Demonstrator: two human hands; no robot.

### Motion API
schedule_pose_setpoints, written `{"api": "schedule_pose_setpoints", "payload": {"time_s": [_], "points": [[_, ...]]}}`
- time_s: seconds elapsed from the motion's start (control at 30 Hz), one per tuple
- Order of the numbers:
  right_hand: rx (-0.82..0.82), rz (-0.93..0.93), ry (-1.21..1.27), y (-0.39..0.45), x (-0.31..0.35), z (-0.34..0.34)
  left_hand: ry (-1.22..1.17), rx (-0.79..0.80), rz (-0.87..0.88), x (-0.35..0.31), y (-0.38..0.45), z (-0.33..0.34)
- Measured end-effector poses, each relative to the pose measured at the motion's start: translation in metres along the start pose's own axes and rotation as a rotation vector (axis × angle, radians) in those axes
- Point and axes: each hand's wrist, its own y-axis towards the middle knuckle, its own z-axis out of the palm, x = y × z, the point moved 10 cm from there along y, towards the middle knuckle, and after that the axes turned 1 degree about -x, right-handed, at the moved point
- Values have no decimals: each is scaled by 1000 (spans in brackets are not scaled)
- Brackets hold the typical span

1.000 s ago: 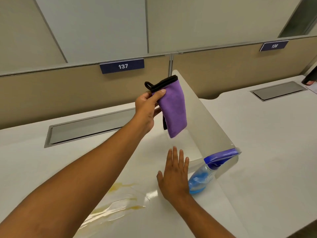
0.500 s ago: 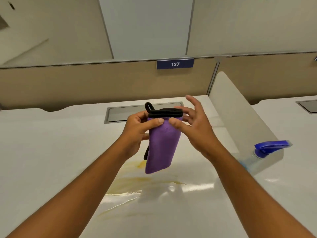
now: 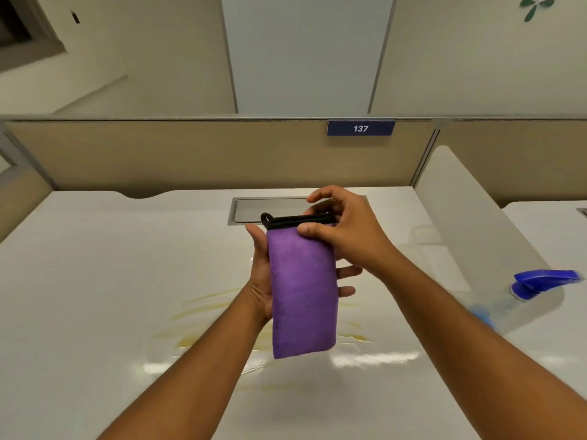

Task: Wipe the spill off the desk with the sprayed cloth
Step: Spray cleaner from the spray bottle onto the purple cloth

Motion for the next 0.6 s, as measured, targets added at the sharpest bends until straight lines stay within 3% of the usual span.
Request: {"api": "schedule_pose_setpoints", "payload": {"time_s": [0.13,0.27,0.4,0.5,0.6], "points": [[12,17,-79,-2,-10,-1,-35,-56,-45,15,-2,-15],[-157,78,1,-26,-32,-30,-25,-67,-76,24,7,-13],[-631,155,133,-126,-81,-78,-20,-90,-107,30,10,-21],[-1038,343,197,-215,-141,-114,-40,-114,-113,35,13,-30],[-1171,533,133,-253,-184,-148,-58,-118,-120,40,18,-34]]}}
